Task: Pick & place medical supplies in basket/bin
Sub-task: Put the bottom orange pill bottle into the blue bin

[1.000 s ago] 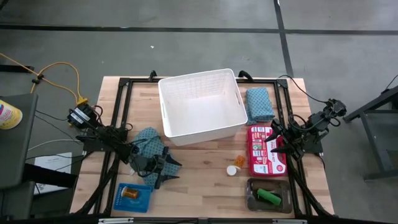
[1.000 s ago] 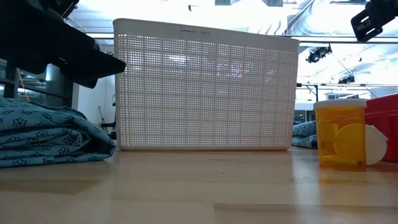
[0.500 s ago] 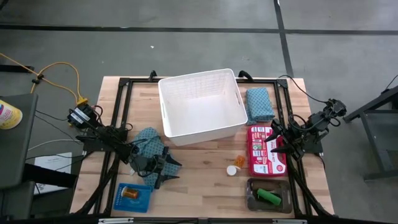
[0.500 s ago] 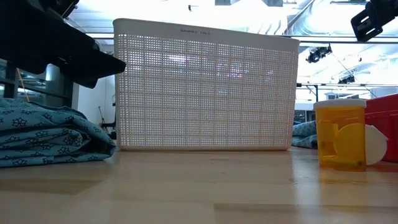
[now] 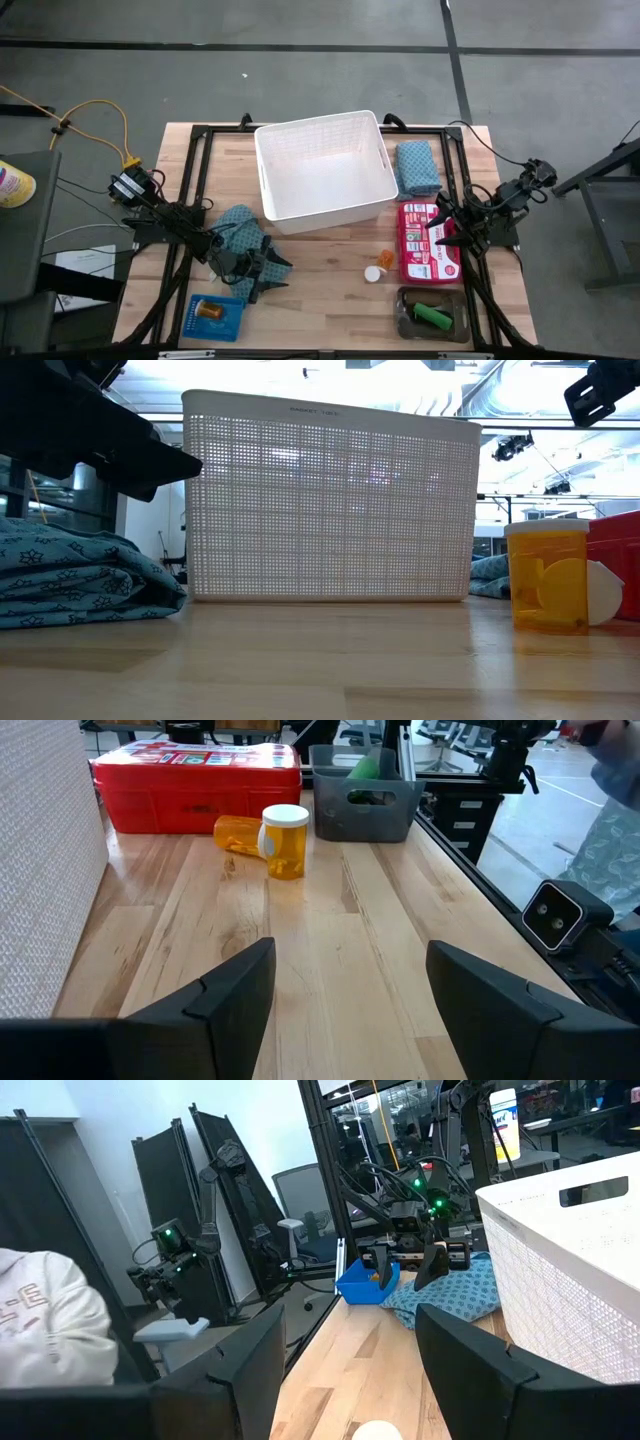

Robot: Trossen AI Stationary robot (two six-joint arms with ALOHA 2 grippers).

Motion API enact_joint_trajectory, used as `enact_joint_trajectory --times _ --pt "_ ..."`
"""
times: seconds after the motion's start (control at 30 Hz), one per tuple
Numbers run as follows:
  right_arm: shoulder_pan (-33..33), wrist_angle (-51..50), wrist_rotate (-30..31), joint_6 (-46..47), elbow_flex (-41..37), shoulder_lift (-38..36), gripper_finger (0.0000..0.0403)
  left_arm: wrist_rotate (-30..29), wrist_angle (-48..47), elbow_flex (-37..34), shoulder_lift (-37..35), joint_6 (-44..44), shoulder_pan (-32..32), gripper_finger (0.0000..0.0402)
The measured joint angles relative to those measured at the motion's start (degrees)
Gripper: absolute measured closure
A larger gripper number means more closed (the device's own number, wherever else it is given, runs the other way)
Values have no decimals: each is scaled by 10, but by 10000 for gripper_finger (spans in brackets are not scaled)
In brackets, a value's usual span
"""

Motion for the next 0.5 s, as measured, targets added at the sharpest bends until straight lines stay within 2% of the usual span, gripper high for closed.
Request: enact_joint_trajectory --times 0.27,0.37,0.5 --pt "0 0 2 9 0 4 192 0 0 0 0 0 0 149" --pt "-1 5 2 29 0 32 192 0 0 0 0 0 0 149" --pt "-1 71 2 20 0 92 192 0 0 0 0 0 0 149"
